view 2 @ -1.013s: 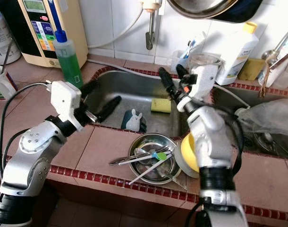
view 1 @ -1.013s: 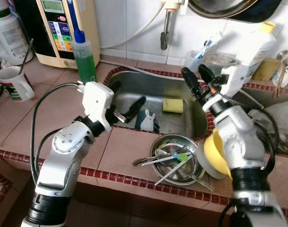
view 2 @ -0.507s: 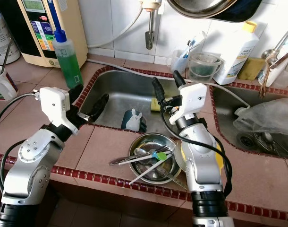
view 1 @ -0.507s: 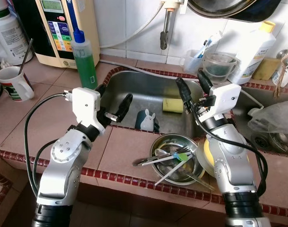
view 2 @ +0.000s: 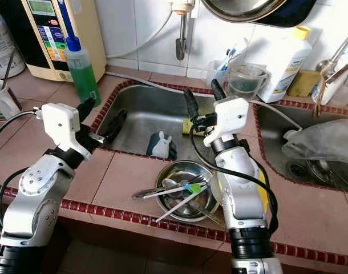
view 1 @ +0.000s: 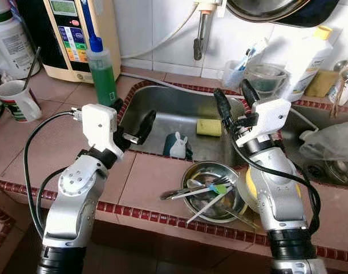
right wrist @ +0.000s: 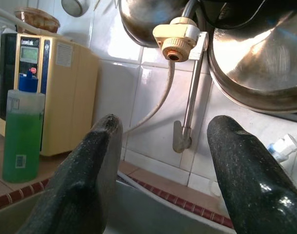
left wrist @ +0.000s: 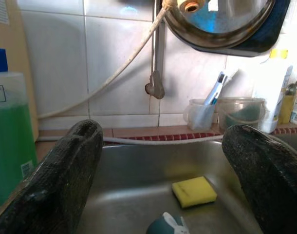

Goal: Kitchen organization

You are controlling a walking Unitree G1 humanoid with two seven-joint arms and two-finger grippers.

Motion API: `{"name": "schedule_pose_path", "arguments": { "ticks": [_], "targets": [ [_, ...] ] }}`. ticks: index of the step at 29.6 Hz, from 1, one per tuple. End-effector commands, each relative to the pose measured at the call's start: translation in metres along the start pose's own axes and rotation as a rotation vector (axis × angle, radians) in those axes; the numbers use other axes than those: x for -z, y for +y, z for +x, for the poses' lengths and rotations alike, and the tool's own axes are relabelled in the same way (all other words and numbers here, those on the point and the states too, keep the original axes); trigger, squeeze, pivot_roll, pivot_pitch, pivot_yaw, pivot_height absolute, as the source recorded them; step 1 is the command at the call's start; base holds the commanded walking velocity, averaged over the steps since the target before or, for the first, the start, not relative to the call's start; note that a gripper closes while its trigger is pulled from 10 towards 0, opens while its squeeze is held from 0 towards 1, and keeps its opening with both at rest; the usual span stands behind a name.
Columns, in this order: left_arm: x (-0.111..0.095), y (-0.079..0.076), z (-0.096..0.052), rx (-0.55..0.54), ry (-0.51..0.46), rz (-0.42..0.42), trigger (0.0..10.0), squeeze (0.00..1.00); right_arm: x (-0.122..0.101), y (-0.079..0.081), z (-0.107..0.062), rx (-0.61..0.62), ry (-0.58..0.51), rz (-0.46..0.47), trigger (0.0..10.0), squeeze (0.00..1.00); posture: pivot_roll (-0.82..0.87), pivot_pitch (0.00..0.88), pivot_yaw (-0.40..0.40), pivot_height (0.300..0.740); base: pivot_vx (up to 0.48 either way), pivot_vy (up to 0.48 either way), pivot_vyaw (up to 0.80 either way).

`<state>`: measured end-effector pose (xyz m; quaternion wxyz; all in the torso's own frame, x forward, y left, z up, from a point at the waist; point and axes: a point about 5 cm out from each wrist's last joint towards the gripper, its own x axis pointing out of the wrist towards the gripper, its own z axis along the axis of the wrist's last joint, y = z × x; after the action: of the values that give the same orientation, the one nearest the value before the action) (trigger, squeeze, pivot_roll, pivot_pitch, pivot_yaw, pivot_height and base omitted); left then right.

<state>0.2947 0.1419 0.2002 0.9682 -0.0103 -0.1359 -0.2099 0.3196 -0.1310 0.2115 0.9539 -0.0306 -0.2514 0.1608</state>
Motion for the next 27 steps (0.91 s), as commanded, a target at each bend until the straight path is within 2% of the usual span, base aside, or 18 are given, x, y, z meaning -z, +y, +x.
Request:
{"name": "schedule_pose_path", "arguments": {
  "ticks": [1, 15, 24, 27],
  "targets": [
    [-0.004, -0.001, 0.001, 0.004, -0.016, 0.005, 10.0, 0.0, -0.002, -0.003, 0.002, -0.004, -0.013, -0.014, 10.0, 0.0, 0.07, 0.023, -0.031, 0.74, 0.0, -0.356, 0.0],
    [-0.01, 0.002, 0.002, 0.007, -0.031, 0.013, 10.0, 0.0, -0.017, -0.005, 0.009, 0.001, -0.101, 0.01, 10.0, 0.0, 0.08, 0.019, -0.033, 0.74, 0.0, -0.344, 0.0],
    [-0.011, 0.002, 0.002, 0.007, -0.032, 0.016, 10.0, 0.0, -0.017, -0.006, 0.009, -0.002, -0.101, 0.007, 10.0, 0.0, 0.08, 0.022, -0.036, 0.74, 0.0, -0.293, 0.0],
    [-0.011, 0.002, 0.002, 0.009, -0.032, 0.019, 10.0, 0.0, -0.017, -0.007, 0.009, -0.002, -0.101, 0.007, 10.0, 0.0, 0.08, 0.023, -0.037, 0.74, 0.0, 0.0, 0.0]
  ]
}}
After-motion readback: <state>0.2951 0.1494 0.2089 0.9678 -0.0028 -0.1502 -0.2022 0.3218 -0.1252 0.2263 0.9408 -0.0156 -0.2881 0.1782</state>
